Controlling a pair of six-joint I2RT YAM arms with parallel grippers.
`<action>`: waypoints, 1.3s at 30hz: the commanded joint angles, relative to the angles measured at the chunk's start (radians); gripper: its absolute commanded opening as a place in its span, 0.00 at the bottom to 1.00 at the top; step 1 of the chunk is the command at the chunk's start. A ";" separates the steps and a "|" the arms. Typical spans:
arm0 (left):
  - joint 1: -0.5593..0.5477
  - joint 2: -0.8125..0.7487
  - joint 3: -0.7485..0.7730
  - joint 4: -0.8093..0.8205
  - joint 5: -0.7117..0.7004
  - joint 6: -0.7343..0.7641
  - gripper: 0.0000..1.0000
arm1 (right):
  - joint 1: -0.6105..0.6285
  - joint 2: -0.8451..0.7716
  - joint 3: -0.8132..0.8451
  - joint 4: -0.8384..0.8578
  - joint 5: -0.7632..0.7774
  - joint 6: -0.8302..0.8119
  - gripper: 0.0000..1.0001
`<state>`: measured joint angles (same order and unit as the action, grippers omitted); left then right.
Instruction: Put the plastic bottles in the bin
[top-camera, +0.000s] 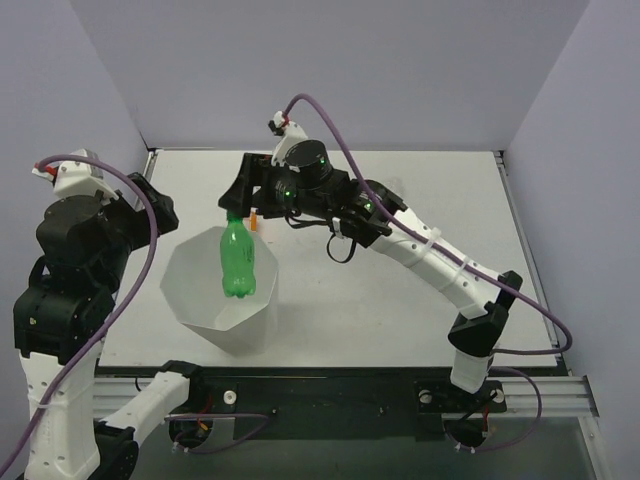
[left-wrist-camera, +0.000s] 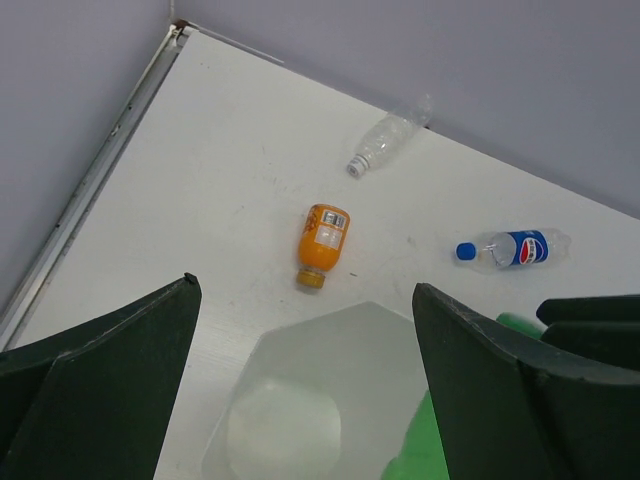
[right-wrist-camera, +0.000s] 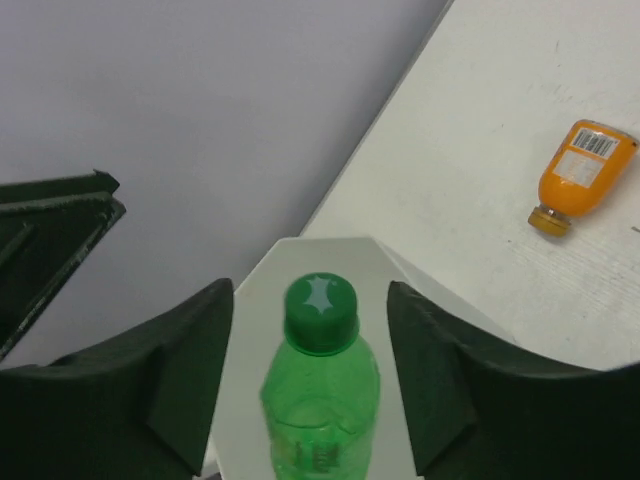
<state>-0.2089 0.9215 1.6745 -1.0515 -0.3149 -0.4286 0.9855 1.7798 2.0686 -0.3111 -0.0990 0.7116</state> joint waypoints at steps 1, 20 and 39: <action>-0.003 -0.010 0.031 0.015 -0.113 -0.029 0.98 | 0.044 -0.002 0.105 -0.041 -0.038 -0.072 0.73; -0.004 -0.015 -0.012 0.062 -0.089 0.065 0.98 | -0.680 -0.566 -0.718 -0.284 0.403 -0.227 0.82; -0.004 -0.070 -0.073 0.177 -0.029 0.039 0.98 | -0.634 -0.306 -0.919 -0.367 0.317 -0.889 0.72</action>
<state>-0.2089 0.8665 1.5982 -0.9409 -0.3634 -0.3855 0.3199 1.4872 1.1702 -0.6498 0.2749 0.0578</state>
